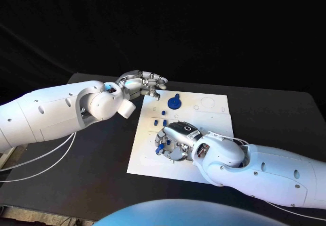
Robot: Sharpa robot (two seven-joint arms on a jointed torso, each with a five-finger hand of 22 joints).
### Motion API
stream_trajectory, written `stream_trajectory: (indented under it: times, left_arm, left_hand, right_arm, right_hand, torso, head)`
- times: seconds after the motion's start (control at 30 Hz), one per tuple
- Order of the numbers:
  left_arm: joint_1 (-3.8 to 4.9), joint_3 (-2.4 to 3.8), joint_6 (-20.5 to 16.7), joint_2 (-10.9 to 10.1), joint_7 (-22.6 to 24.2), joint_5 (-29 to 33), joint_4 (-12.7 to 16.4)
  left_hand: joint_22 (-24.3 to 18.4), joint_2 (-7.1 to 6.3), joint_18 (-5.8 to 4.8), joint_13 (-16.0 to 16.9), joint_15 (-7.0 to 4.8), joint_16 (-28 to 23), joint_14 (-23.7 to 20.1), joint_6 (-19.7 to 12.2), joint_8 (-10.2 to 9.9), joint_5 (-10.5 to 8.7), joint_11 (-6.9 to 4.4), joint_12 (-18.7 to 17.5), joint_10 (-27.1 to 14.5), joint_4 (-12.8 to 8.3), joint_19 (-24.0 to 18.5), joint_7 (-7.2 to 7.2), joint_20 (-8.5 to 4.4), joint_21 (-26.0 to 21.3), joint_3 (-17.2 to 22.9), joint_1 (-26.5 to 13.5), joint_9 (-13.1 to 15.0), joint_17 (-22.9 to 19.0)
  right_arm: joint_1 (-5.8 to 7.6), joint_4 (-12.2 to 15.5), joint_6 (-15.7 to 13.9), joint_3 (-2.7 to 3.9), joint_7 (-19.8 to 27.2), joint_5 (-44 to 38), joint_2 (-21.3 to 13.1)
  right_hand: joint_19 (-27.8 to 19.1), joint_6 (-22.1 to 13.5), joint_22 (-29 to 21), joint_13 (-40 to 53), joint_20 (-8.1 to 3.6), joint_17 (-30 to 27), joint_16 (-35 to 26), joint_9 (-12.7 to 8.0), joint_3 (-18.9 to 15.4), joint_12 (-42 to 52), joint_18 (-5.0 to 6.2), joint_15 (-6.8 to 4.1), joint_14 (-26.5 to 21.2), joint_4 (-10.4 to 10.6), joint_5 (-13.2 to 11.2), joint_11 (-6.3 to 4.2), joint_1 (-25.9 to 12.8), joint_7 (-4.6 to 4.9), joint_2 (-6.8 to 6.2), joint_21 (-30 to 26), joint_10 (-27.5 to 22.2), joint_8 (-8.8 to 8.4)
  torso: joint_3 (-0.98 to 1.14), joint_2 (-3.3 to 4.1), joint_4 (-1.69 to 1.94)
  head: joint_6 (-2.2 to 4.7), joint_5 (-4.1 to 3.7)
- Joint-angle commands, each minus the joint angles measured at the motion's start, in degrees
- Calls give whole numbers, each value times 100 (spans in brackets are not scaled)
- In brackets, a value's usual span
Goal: Assemble the parts on the task board
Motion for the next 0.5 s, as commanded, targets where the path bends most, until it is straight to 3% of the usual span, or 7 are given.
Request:
stream_trajectory:
  times: [0.03, 0.5]
  left_arm:
    - [2, 3, 79, 5, 24, 38, 7]
    - [2, 3, 80, -2, 18, 38, 6]
  left_hand:
    - [-5, 2, 57, -6, 17, -23, -19, -35, 36, 3, 10, 36, -23, 1, 48, 13, 9, -18, -19, -31, 5, -6]
    - [-5, 2, 57, -6, 17, -23, -19, -35, 36, 3, 10, 36, -23, 1, 48, 13, 9, -18, -19, -31, 5, -6]
  right_arm:
    - [-12, -23, 190, -3, 28, -133, 1]
    - [-17, -32, 307, -7, -2, -169, -6]
  right_hand:
    - [-12, 33, 167, 7, -31, 298, 23, 10, 46, 3, -7, -48, 355, -8, 27, 12, 4, 19, 48, -43, 22, 19]
    - [-14, 33, 166, 9, -31, 290, 20, 15, 46, 0, -7, -47, 353, -8, 27, 13, -1, 20, 48, -47, 24, 20]
  torso:
    - [-1, -3, -1]
    - [-5, -1, 2]
  head:
    - [-6, 3]
    - [-31, 7]
